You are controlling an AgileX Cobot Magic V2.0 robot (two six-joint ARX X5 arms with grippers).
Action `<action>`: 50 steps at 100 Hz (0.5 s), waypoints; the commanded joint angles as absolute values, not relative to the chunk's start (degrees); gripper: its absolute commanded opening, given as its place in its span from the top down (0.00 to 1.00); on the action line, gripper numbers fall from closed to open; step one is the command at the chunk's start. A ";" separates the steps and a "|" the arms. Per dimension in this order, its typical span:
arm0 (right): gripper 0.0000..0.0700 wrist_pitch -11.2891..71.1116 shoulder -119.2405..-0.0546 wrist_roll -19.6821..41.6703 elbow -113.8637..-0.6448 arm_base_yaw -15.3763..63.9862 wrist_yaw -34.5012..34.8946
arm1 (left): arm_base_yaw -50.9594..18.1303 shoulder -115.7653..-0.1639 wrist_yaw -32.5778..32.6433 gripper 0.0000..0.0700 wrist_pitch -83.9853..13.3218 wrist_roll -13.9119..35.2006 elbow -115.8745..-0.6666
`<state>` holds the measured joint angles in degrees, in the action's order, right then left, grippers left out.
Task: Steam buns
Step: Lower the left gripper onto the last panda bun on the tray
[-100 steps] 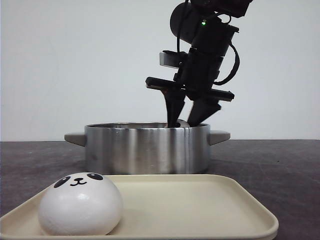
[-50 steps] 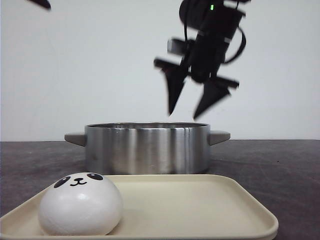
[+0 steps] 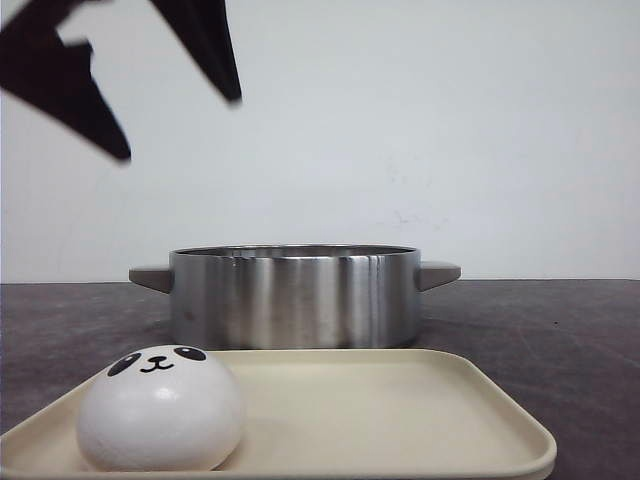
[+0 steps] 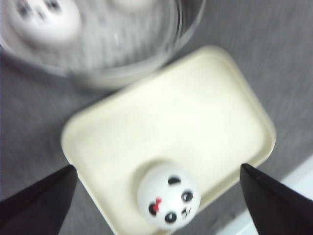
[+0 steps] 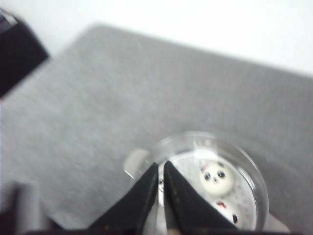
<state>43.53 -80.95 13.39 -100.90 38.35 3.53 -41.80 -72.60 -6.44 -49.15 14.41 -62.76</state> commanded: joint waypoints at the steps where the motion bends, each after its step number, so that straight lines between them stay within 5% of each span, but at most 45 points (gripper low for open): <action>1: 0.99 43.31 -79.15 12.78 -102.15 39.72 2.22 | -42.85 -75.53 -6.74 0.04 -49.39 14.46 -63.13; 50: 0.99 47.55 -69.43 12.64 -102.13 42.74 -7.18 | -44.45 -93.14 -11.90 0.04 -51.16 13.50 -63.13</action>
